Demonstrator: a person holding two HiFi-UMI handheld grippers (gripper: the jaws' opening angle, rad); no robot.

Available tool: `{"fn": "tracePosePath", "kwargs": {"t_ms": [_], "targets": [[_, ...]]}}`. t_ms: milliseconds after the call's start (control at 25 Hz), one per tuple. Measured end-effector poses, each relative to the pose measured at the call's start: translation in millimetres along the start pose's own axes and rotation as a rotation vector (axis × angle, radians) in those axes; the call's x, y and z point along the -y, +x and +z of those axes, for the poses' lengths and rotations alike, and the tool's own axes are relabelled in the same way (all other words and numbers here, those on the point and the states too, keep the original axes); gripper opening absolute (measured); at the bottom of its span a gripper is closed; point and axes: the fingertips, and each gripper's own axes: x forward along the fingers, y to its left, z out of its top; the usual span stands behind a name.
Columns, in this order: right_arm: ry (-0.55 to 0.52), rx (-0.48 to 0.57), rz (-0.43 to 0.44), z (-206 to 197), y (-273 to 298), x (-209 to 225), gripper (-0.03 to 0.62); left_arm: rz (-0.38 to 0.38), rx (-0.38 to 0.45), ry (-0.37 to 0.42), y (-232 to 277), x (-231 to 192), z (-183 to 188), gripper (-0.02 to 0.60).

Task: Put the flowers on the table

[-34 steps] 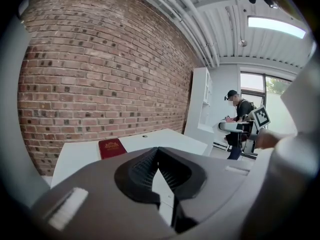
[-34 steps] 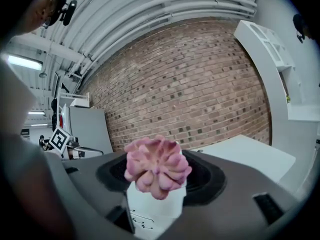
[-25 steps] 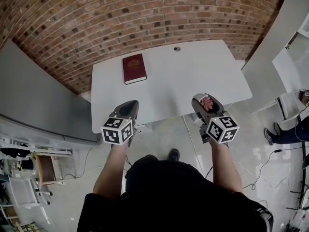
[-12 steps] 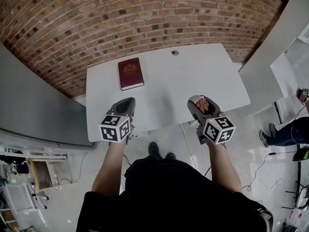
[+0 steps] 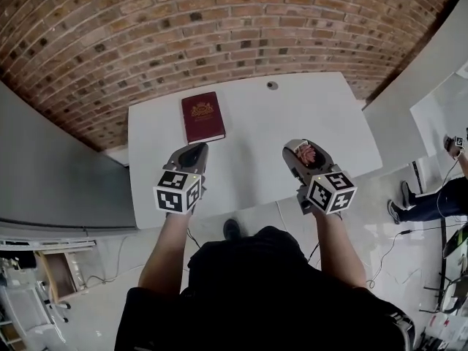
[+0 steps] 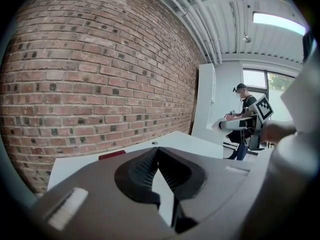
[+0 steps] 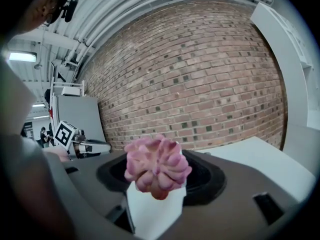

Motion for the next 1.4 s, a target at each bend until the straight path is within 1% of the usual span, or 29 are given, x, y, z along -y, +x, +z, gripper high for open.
{"fn": "tracePosePath", "kwargs": {"t_ms": [240,440,640,920,1240,1400], "targets": [[0.011,-0.050,-0.012,-13,25,1,0.256,-0.015,-0.014,-0.040,10,-20,-11,0.012],[0.007,-0.071,0.007,-15,49,12,0.256,-0.019,-0.029,-0.056,32,-29,-13,0.012],[0.005,-0.102,0.021,-19,69,36,0.256,-0.013,-0.043,-0.082,57,-30,-12,0.011],[-0.006,-0.157,0.050,-26,97,71,0.256,0.002,-0.081,-0.096,97,-31,-9,0.012],[-0.061,-0.254,0.100,-47,130,100,0.256,-0.017,-0.133,-0.103,139,-23,-19,0.012],[-0.069,-0.295,0.115,-59,141,111,0.256,-0.023,-0.155,-0.109,154,-21,-23,0.012]]}}
